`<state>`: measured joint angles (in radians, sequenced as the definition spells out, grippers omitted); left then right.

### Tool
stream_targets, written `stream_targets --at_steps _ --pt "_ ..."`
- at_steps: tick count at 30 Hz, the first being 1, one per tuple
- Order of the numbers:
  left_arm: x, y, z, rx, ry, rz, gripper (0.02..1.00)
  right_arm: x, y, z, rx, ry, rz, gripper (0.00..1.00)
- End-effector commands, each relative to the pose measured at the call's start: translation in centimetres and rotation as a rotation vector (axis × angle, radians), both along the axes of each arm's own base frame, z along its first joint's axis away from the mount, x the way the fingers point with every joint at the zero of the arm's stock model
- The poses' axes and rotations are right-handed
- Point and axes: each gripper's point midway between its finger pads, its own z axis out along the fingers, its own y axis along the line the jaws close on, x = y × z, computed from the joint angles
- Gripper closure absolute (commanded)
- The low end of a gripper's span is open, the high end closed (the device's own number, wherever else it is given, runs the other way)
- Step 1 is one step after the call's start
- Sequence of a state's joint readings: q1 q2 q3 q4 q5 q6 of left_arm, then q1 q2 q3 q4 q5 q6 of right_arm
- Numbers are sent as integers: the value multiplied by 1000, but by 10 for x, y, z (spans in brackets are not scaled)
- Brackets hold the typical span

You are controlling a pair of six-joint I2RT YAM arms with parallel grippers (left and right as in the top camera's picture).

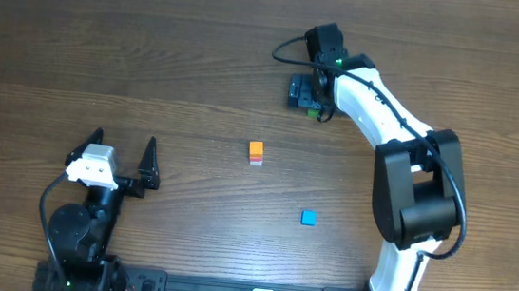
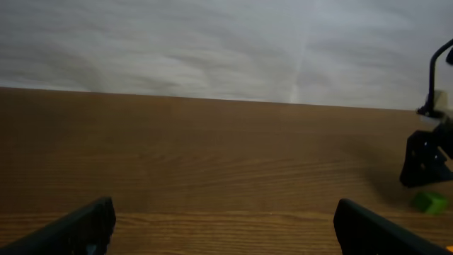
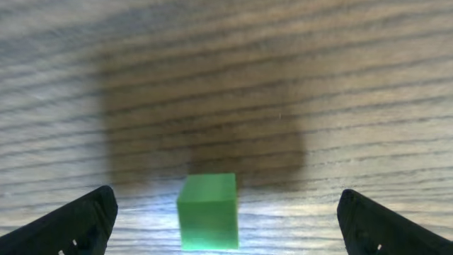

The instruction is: Stack Cubes

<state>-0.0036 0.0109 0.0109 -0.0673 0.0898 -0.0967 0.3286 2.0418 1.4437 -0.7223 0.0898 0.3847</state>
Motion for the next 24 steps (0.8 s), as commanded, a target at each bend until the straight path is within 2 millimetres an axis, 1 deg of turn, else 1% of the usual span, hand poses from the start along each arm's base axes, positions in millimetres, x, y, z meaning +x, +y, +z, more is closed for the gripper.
stream_targets --at_steps 1,6,8,11,14,16,19,24 --pt "0 -1 -1 14 -1 -3 18 -1 0 -9 -29 24 20 42" --pt "0 -1 -1 14 -1 -3 18 -4 2 -12 -36 37 36 112" --pt "0 -1 -1 14 -1 -3 20 -4 4 -12 -38 36 47 154" --pt "0 -1 -1 14 -1 -3 18 -5 5 -12 -39 36 58 246" --pt "0 -1 -1 14 -1 -3 18 -5 7 -12 -40 34 65 297" --pt "0 -1 -1 14 -1 -3 20 -4 8 -12 -40 32 71 325" --pt "0 -1 -1 14 -1 -3 18 -4 9 -13 -40 32 73 329" --pt "0 -1 -1 14 -1 -3 18 -5 9 -18 -43 40 73 373"
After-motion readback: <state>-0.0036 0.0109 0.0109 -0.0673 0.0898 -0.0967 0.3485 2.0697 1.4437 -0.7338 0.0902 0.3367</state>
